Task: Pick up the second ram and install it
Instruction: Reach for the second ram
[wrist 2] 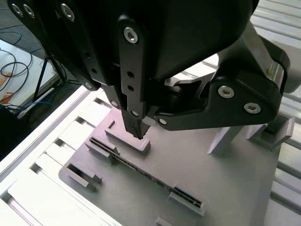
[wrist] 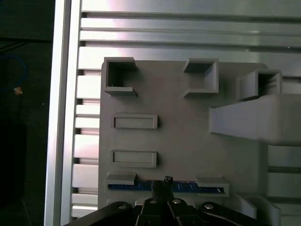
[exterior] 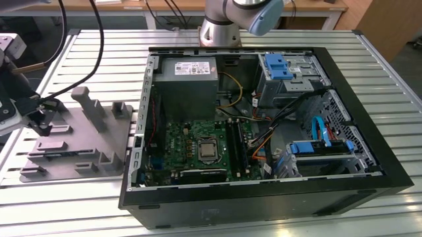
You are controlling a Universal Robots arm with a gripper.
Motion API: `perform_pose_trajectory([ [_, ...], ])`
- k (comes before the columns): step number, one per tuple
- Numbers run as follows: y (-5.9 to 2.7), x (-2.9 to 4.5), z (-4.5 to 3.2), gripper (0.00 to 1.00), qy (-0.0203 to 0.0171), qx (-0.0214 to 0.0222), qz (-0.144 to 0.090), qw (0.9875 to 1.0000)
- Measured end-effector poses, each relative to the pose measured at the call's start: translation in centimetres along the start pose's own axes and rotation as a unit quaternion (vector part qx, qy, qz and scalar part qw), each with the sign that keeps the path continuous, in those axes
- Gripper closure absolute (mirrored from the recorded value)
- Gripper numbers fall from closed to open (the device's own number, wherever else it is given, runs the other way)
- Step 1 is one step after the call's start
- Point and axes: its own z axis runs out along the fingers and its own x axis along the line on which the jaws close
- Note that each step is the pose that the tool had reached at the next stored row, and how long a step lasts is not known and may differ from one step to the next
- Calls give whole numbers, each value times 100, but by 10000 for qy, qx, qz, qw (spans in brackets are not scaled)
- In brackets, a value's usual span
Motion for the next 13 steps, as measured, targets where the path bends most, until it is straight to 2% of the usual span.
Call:
perform_pose_trajectory([
  [5,-8,-37,16,90,-1,-1,0,10000],
  [13,-67,-46,28,90,0,1,0,10000],
])
